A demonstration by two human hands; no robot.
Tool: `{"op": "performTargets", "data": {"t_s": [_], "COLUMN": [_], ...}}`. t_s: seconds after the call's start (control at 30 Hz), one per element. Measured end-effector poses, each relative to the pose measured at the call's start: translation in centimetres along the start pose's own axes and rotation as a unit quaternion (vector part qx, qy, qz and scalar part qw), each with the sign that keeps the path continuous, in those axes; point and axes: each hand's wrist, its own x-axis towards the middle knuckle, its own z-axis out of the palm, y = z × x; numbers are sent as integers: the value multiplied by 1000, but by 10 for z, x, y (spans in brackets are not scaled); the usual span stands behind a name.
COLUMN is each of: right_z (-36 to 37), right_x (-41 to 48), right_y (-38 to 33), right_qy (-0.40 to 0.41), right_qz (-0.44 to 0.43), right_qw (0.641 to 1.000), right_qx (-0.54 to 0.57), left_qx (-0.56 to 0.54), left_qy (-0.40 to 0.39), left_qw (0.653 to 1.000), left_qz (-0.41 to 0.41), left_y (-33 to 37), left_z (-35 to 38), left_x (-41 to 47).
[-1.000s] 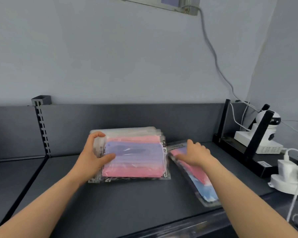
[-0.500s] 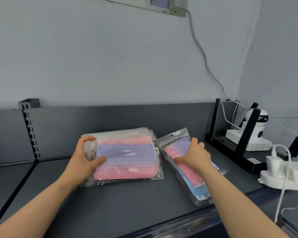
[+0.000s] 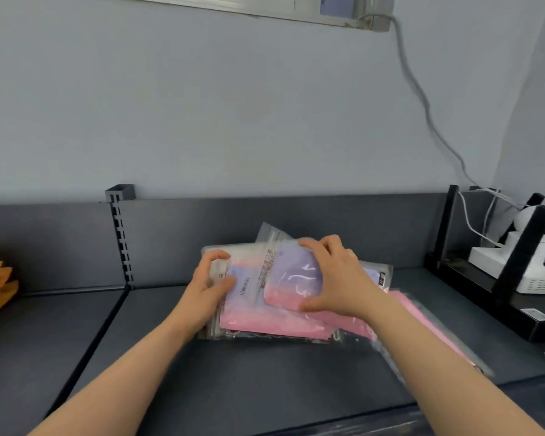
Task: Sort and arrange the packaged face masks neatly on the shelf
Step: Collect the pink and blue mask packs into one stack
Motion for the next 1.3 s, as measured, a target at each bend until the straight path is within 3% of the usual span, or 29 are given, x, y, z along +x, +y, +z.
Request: {"op": "performTargets", "data": {"t_s": [0.13,0.23,0.3,0.4,0.53,0.6,0.73,0.83,0.9,1.13,1.2,1.3], "right_z": [15,22,13,-9,-16,-12,-8,-8,-10,-64,-74,-72], "right_x": [9,7,1,-17,-52,-66,-76,-77,-78,-73,-70,-63], "right_y": [-12,-19,-7,34,77,83,85,85,86,68,51,24], "right_qy": [-55,-53,-32,-2,-106,-138,-119,-95,-56,236,253,185], "right_qz": [-50,-69,-14,160,375,409,433,473,466,325,252,156], "right_qw": [997,996,998,984,920,902,893,874,879,905,921,960], "right_qx": [1,17,59,79,-38,-28,-32,54,87,141,154,137], "left_qx": [4,89,102,104,117,116,122,116,111,109,110,121], "left_qy": [17,36,41,40,45,49,51,54,60,77,78,66], "left_qw": [1000,995,994,994,992,992,991,992,992,991,991,990], "left_qz": [10,-6,4,-2,-13,-14,-17,-15,-7,1,-6,-12], "left_y": [0,-2,-3,-2,-2,-2,-2,-5,-8,-6,-4,1], "left_z": [2,3,2,1,3,5,7,7,6,7,6,6], "left_x": [0,0,0,0,1,1,-1,0,0,-3,-3,-6]}}
